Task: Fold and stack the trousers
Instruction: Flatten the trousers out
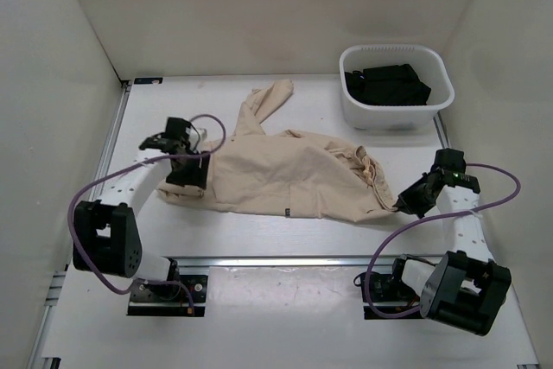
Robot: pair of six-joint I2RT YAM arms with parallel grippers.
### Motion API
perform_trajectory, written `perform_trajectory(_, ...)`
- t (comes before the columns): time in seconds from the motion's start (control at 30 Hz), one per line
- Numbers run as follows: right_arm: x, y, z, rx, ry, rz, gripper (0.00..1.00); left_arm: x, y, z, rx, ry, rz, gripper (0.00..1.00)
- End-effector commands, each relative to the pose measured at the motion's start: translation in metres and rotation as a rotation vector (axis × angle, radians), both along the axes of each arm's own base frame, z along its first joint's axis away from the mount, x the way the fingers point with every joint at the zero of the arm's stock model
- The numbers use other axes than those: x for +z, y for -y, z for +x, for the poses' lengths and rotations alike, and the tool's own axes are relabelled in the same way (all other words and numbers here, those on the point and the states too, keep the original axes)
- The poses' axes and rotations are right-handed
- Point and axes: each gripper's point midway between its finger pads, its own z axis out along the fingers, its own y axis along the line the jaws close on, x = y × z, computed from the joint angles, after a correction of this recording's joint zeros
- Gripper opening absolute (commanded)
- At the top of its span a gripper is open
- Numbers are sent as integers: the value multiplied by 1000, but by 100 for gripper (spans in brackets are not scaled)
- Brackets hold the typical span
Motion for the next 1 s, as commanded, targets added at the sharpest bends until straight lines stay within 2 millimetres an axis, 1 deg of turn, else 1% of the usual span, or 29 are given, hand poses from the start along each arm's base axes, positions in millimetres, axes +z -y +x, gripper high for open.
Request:
perform_trajectory(0.0, 1, 4, 7, 6, 29, -20, 0, -14, 1, -11, -39, 36, 156, 75)
perform_trajectory(0.07, 1, 4, 7, 6, 29, -20, 0, -21, -3, -8, -33, 33, 200, 75)
perform_trajectory(0.13, -2, 4, 5, 14, 21, -21, 0, -32, -5, -6, -33, 13, 229, 75)
perform_trajectory(0.17, -6, 3, 1, 14, 9, -18, 0, -34, -7, -4, -28, 13, 240, 75)
perform_trajectory(0.2, -6, 5, 1, 11, 7, -26, 0, -42, -8, -6, -31, -1, 267, 75)
perform_trajectory(0.23, -6, 5, 1, 11, 7, -26, 0, -44, -17, -3, -8, 11, 317, 75)
perform_trajectory(0.27, -9, 4, -1, 11, -2, -24, 0, -44, -19, 5, 3, 38, 327, 75)
perform_trajectory(0.3, -8, 4, -1, 11, 7, -26, 0, -49, -20, 4, 4, 19, 340, 72)
perform_trajectory(0.33, -8, 4, -1, 11, 7, -26, 0, -51, -17, 5, -7, 21, 340, 70)
perform_trajectory(0.4, -7, 3, -1, 14, 9, -18, 0, -54, -18, 7, -4, 12, 352, 65)
perform_trajectory(0.43, -7, 3, -1, 14, 9, -18, 0, -59, -15, 6, -20, -3, 356, 65)
perform_trajectory(0.47, -7, 3, -1, 14, 9, -18, 0, -65, -12, -2, -38, -24, 351, 65)
perform_trajectory(0.5, -7, 3, -1, 14, 9, -18, 0, -71, -13, -6, -42, -44, 356, 67)
perform_trajectory(0.53, -7, 3, -1, 14, 9, -18, 0, -71, -9, -6, -55, -42, 357, 67)
perform_trajectory(0.57, -7, 3, -1, 14, 9, -18, 0, -76, -3, -11, -76, -57, 336, 69)
perform_trajectory(0.6, -7, 3, -1, 14, 9, -18, 0, -76, -1, -12, -81, -59, 325, 72)
perform_trajectory(0.7, -4, 3, 2, 23, 19, -24, 0, -75, 7, -12, -100, -62, 300, 72)
perform_trajectory(0.73, -6, 3, 1, 23, 10, -21, 0, -82, 6, -14, -104, -87, 306, 70)
perform_trajectory(0.77, -6, 3, 1, 23, 10, -21, 0, -85, 2, -15, -98, -97, 329, 67)
perform_trajectory(0.8, -6, 3, 1, 23, 10, -21, 0, -88, 2, -16, -100, -109, 332, 60)
perform_trajectory(0.83, -6, 3, 1, 23, 10, -21, 0, -90, 0, -17, -98, -116, 343, 38)
perform_trajectory(0.87, -6, 3, 1, 23, 10, -21, 0, -86, -1, -11, -92, -100, 351, 21)
perform_trajectory(0.9, -6, 3, 1, 23, 10, -21, 0, -80, -2, -3, -78, -80, 345, 14)
perform_trajectory(0.93, -3, 6, 4, 20, 18, -32, 0, -76, 0, 3, -75, -64, 341, 14)
perform_trajectory(0.97, -3, 8, 4, 11, 18, -32, 0, -68, -9, 8, -40, -50, 344, 14)
